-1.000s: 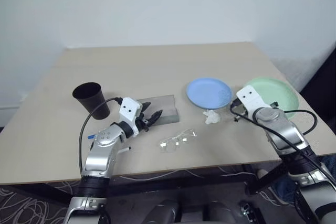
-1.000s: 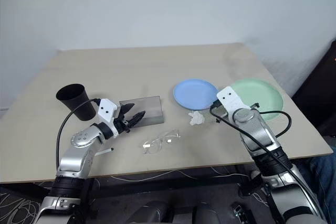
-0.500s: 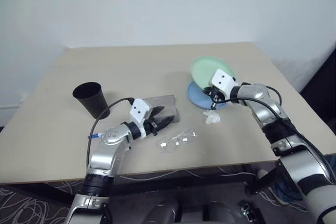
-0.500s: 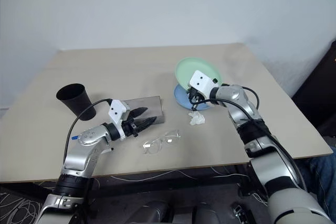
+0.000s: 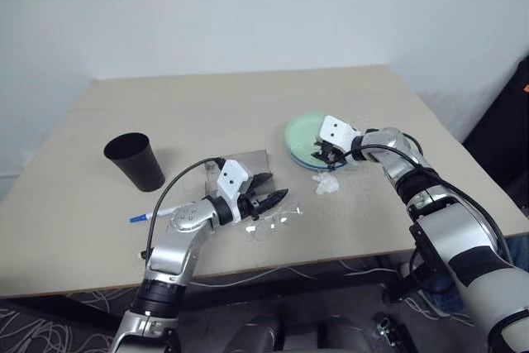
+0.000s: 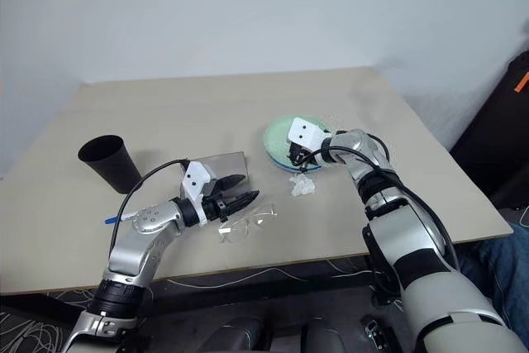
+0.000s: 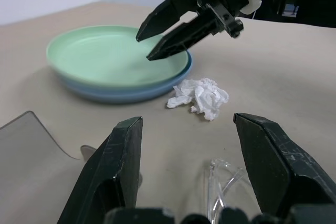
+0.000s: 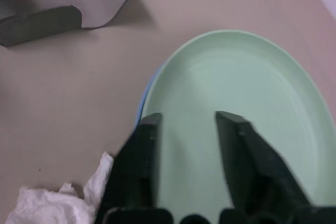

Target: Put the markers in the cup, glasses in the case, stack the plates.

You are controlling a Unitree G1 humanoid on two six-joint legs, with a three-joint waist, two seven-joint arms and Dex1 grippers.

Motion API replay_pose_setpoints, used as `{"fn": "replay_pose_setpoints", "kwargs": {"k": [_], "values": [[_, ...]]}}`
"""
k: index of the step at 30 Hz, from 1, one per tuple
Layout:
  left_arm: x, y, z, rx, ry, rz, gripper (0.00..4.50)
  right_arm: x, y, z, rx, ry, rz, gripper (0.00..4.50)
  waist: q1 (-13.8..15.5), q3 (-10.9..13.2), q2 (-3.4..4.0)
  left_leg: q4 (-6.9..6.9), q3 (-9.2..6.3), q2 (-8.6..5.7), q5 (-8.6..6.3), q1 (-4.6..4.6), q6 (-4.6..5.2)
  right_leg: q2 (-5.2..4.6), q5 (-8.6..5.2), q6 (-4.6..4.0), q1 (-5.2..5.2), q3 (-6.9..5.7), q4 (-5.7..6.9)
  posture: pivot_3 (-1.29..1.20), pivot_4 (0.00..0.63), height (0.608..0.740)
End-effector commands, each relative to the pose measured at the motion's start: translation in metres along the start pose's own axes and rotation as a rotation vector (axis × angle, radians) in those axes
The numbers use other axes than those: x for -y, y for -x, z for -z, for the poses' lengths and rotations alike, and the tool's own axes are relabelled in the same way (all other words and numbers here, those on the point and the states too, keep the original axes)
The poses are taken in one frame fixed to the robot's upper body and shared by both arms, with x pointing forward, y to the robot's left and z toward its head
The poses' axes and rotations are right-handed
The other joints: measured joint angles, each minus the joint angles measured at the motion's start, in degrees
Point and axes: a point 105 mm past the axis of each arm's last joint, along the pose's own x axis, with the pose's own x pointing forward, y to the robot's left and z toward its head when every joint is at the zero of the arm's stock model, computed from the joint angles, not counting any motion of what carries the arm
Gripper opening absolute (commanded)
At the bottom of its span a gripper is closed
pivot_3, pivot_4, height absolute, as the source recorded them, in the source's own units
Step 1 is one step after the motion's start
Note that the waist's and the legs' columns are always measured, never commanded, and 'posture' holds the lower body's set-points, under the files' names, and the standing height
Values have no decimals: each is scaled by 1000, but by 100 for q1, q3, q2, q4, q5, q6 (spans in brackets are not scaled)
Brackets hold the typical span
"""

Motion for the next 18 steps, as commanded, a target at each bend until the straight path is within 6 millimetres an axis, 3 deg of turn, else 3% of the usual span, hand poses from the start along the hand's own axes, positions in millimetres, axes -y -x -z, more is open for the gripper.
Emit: {"fn": "replay_pose_setpoints", "kwargs": {"k": [1,7,9,18], "values": [[1,0,-17,51,-35,9,2897,22,9,-26,73,44,70,2430,-7,1,3,-1,1,6,2,0,-5,6,3,-6,-1,0,0,0,0,740],[-1,0,-18,51,-41,5,2897,31,22,-27,117,-76,76,2430,-3,2,21,-1,-1,12,7,10,-13,15,14,-25,3,4,4,0,0,740],[-4,1,-17,45,-44,-4,2897,29,28,-16,71,-209,47,2430,-1,2,23,-1,0,12,7,12,-13,15,14,-25,4,5,3,0,0,740],[-16,3,-17,34,-58,-25,2897,-3,51,9,-114,-462,-2,2430,7,-1,31,1,4,12,6,-11,-12,1,14,-22,-19,6,3,0,0,740]]}}
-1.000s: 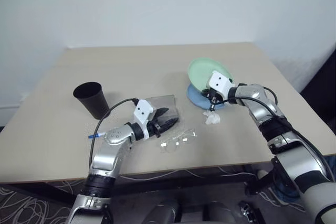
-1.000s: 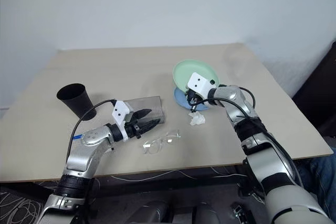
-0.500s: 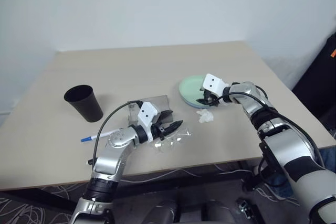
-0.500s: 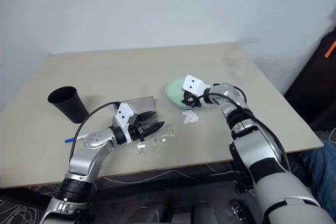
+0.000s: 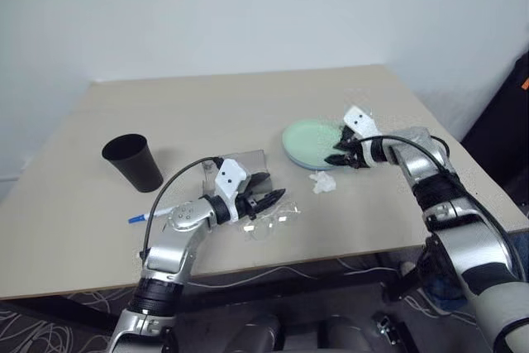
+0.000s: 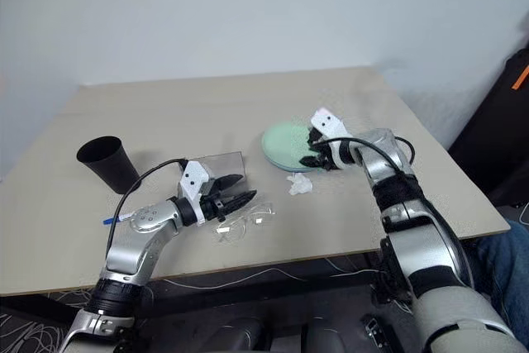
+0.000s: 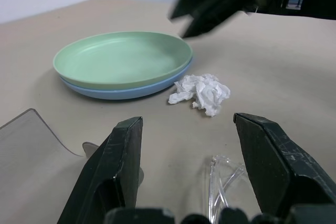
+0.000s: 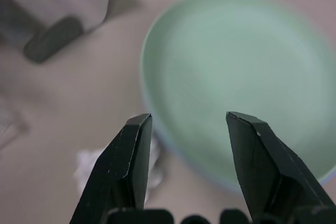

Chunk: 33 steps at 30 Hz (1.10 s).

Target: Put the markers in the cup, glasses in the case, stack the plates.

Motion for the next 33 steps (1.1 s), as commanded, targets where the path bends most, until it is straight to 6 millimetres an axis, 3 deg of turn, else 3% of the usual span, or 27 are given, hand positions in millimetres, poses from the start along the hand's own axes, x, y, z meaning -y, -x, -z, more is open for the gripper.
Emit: {"fn": "replay_pose_setpoints", "kwargs": {"k": [1,10,23,30,33], "values": [[-9,1,-17,52,-42,-15,2897,-4,15,-12,18,-20,22,2430,-2,0,1,0,2,0,0,-1,0,-1,0,0,-2,0,1,0,0,740],[-14,4,-15,47,-45,-29,2897,-29,4,0,-30,-113,-3,2430,-5,0,1,3,6,1,0,-1,1,-8,0,1,2,-4,-1,0,0,740],[-7,9,-12,32,-26,4,2897,-26,-24,10,-48,-182,29,2430,-6,-1,1,9,4,1,0,2,1,-5,3,4,6,-10,-1,0,0,740],[-8,10,-11,27,-30,0,2897,-27,-20,6,-25,-179,19,135,-6,-1,1,9,3,1,0,3,1,-3,3,4,7,-10,-1,0,0,740],[-8,10,-11,25,-30,0,2897,-30,-15,2,-9,-160,-6,24,-6,-1,1,9,3,1,0,2,1,-4,3,4,6,-10,-1,0,0,740]]}}
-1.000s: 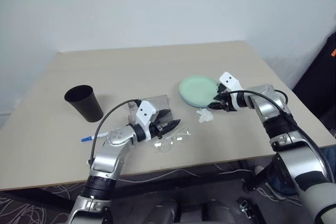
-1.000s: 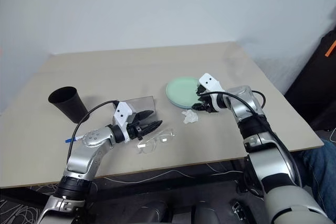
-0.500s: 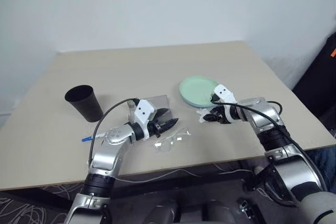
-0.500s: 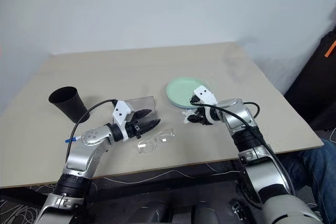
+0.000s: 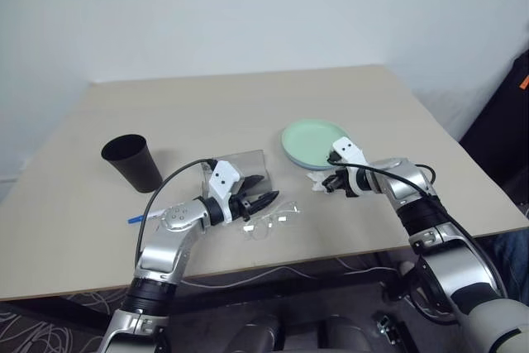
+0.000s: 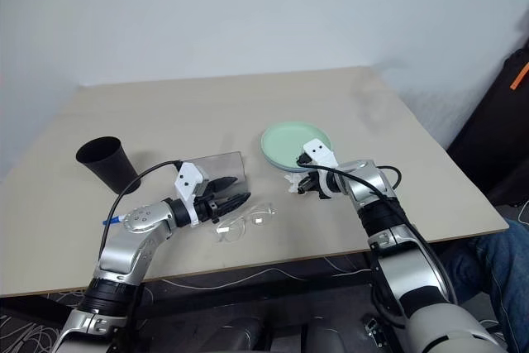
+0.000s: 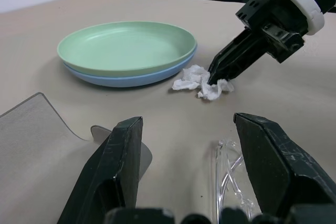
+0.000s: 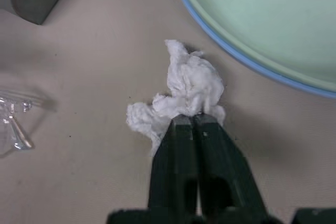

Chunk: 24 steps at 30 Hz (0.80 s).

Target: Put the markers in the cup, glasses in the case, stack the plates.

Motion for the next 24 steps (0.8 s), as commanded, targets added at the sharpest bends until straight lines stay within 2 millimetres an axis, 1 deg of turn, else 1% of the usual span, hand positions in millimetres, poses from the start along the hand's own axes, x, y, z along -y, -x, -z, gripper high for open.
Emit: {"fn": "replay_pose_setpoints", "kwargs": {"k": [1,2,6,8,10,15,19,22,24], "values": [[-3,2,-17,46,-45,-5,2897,-4,13,-22,74,59,-26,24,0,0,0,0,0,0,0,0,0,-1,0,0,0,0,0,0,0,740],[-3,2,-17,46,-45,-4,2897,-6,16,-25,86,78,-36,24,0,0,0,0,0,0,0,0,0,-1,0,0,0,0,0,0,0,740],[-3,1,-18,46,-45,-3,2897,-11,29,-49,196,143,-67,24,-1,0,0,0,0,0,0,0,0,-2,0,0,1,0,-1,0,0,740],[-3,1,-17,46,-44,-2,2897,-1,35,-65,251,140,-12,24,-3,0,1,0,0,0,0,0,0,-2,0,0,3,0,0,0,0,740],[-3,1,-17,45,-44,-3,2897,11,38,-76,281,139,56,24,-2,1,2,0,0,0,0,1,0,-2,0,0,2,0,1,0,0,740],[-4,1,-17,44,-45,-5,2897,39,31,-84,272,188,205,24,-2,0,1,0,1,0,0,3,0,0,3,-2,2,-1,-1,0,0,740],[-5,2,-18,44,-48,-8,2897,42,21,-86,273,193,205,24,-4,0,1,-1,1,0,0,3,0,7,3,-2,1,0,-2,0,0,740],[-6,3,-18,44,-50,-13,2897,41,16,-87,278,187,186,630,-7,1,2,-1,2,0,1,2,-1,9,4,-3,-1,3,-1,0,0,740],[-6,4,-18,43,-50,-15,2897,42,15,-87,281,180,186,1257,-8,1,3,-1,2,0,1,2,-1,10,6,-6,-2,4,-1,0,0,740]]}}
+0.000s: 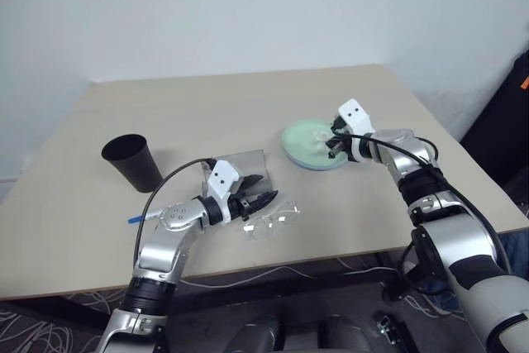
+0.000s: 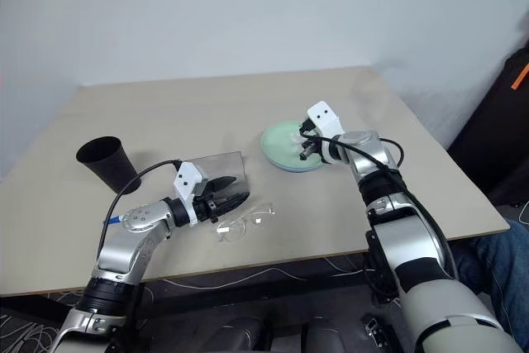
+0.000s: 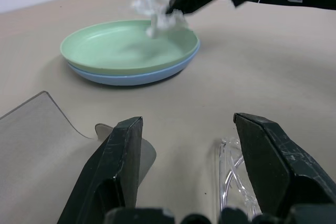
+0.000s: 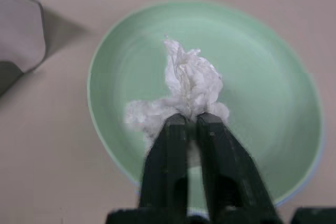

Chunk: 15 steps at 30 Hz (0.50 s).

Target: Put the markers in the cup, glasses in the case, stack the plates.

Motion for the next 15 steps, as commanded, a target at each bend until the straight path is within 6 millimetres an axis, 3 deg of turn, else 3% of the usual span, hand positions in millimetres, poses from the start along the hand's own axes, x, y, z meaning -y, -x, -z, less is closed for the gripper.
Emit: {"fn": "replay_pose_setpoints", "kwargs": {"k": [1,8,10,15], "values": [[-4,4,-17,47,-44,-14,2897,9,5,-30,85,41,25,1622,-4,0,1,0,0,0,0,0,0,1,2,-3,-1,1,0,0,0,740],[-4,7,-16,35,-44,-8,2897,13,6,-29,104,57,45,4004,-22,0,4,0,-1,0,0,3,0,4,1,-2,-1,3,1,0,0,740],[-4,8,-16,26,-53,1,2897,12,8,-29,126,77,32,4004,-22,-1,5,-1,-1,1,0,3,0,5,1,-2,-2,4,1,0,0,740],[-8,11,-24,-28,-95,70,2897,-13,19,-21,256,196,-143,4004,-16,-2,5,-2,-3,0,0,2,0,5,0,1,-5,4,0,0,0,740]]}}
